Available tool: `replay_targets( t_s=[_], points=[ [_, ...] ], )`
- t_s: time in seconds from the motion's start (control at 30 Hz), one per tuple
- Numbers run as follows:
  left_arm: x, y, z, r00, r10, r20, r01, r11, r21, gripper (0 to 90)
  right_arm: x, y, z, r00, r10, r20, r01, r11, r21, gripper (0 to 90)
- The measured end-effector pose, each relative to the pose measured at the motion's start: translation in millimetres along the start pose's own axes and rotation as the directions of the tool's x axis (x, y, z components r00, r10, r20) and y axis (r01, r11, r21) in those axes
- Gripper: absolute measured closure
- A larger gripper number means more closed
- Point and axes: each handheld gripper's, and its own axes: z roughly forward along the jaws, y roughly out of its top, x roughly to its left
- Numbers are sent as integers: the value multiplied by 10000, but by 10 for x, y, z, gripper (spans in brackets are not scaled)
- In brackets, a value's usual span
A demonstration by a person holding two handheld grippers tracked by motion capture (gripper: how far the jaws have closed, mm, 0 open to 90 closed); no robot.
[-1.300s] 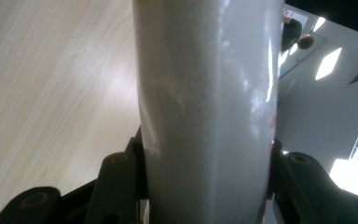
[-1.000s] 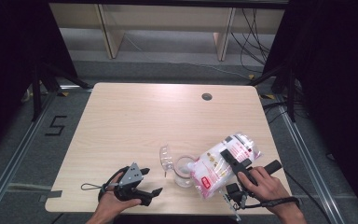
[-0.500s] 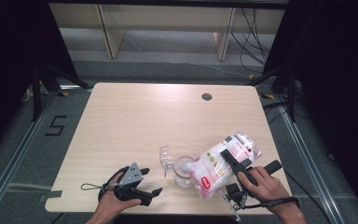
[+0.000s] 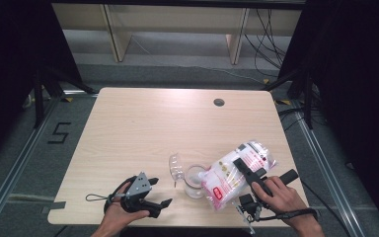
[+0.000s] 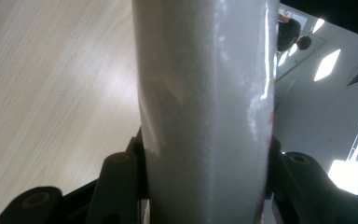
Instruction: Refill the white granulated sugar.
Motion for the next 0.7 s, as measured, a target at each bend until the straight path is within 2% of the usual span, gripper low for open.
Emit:
replay_targets(
  t_s=[0.27, 0.7],
  points=[
    [3, 1, 0, 10000, 29, 2, -29, 10000, -6, 165, -8, 0, -1, 10000, -89, -46, 89, 10000, 21, 579],
    [5, 0, 1, 10000, 44, 14, -44, 10000, -17, 165, -3, 2, -7, 10000, 31, 37, -31, 10000, 27, 580]
  ],
)
